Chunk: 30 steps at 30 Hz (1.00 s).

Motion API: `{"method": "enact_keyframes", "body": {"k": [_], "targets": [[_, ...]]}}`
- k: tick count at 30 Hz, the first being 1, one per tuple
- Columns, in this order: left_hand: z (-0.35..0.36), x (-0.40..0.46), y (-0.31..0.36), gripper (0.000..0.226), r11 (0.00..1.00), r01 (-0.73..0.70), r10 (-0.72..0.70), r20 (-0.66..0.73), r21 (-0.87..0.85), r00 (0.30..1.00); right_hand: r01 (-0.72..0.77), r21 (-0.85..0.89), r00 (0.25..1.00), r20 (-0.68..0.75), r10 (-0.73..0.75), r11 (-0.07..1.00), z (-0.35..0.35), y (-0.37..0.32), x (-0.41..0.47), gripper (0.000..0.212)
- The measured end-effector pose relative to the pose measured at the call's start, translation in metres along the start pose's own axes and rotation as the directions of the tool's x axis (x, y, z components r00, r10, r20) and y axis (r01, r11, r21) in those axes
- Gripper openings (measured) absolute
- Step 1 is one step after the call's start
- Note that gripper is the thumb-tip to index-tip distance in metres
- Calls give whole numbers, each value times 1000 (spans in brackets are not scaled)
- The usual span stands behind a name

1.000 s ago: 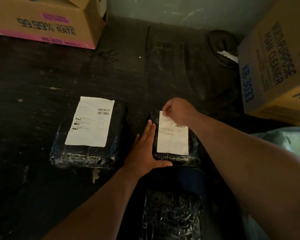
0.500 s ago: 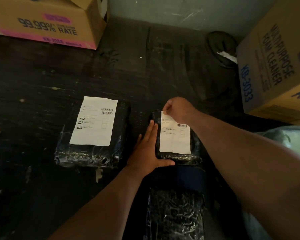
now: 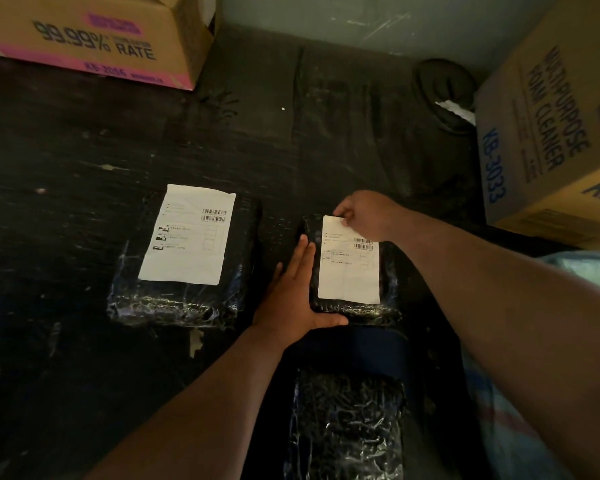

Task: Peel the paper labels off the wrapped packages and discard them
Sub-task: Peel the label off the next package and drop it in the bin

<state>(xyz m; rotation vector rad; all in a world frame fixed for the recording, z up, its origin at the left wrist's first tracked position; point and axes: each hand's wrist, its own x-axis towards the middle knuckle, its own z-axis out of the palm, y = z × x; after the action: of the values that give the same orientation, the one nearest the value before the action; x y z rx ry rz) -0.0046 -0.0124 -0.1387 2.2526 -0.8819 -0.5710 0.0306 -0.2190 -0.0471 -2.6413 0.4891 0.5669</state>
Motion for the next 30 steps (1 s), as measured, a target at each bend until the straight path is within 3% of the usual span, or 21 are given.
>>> {"method": "enact_keyframes", "body": {"k": [3, 8, 13, 18, 25, 30], "targets": [[0, -1, 1, 142, 1000, 3, -3, 5, 8, 1000, -16, -27, 998, -54, 14, 1000, 2, -2, -2, 24], [0, -1, 0, 143, 1000, 21, -22, 18, 2, 1000, -1, 84, 994, -113, 10, 996, -3, 4, -7, 19], [2, 1, -2, 144, 1000, 19, -19, 13, -2, 1000, -18, 7, 997, -71, 18, 1000, -1, 7, -10, 30], [1, 0, 0, 144, 1000, 15, -15, 15, -3, 1000, -41, 60, 990, -133, 49, 997, 3, 14, -11, 16], [2, 1, -2, 145, 1000, 26, -26, 24, -9, 999, 17, 34, 995, -96, -14, 999, 9, 5, -4, 37], [1, 0, -1, 143, 1000, 12, -12, 22, -3, 1000, -12, 80, 990, -142, 23, 997, 16, 2, -3, 21]]}}
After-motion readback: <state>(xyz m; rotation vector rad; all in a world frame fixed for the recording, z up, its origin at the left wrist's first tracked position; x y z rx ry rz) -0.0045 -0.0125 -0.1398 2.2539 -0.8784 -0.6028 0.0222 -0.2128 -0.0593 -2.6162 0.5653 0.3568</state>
